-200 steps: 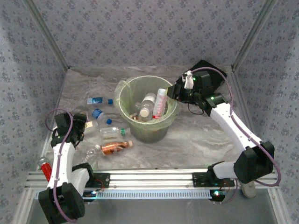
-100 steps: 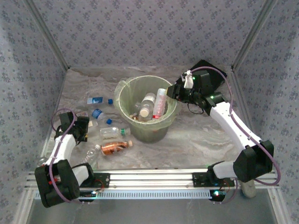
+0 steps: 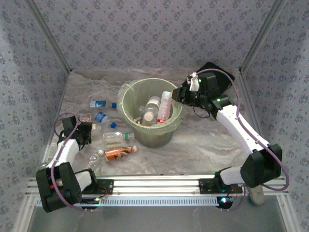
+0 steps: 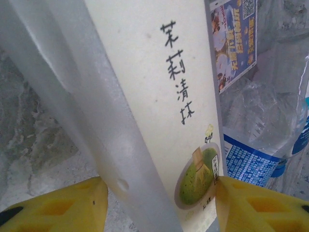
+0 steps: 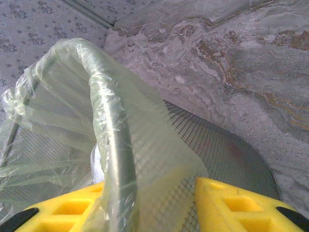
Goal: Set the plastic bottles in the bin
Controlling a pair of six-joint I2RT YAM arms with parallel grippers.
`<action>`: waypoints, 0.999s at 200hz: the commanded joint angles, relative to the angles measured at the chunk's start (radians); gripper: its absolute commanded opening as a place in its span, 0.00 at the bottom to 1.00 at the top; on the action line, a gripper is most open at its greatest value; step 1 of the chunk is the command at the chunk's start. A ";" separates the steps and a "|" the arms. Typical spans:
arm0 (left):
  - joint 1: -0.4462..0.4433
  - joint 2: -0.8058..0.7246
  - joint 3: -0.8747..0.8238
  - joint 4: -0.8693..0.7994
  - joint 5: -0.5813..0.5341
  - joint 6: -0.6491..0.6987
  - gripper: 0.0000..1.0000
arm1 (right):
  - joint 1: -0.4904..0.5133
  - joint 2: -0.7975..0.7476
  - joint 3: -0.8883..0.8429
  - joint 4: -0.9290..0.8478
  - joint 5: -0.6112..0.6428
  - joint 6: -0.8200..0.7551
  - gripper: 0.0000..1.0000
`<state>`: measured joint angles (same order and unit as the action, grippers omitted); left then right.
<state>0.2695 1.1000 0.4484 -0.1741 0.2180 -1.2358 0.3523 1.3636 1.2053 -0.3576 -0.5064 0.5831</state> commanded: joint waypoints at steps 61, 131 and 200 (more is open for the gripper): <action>0.012 -0.154 0.048 -0.189 -0.099 0.044 0.93 | 0.014 0.024 0.017 -0.021 -0.006 -0.017 0.46; 0.029 0.078 0.132 -0.148 -0.040 -0.002 1.00 | 0.015 0.009 0.013 -0.025 0.003 -0.016 0.46; 0.028 0.251 0.130 -0.090 0.010 -0.056 0.84 | 0.017 0.009 0.011 -0.025 0.011 -0.016 0.46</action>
<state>0.2974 1.3048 0.5766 -0.2989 0.1806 -1.2564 0.3534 1.3643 1.2072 -0.3580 -0.5049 0.5831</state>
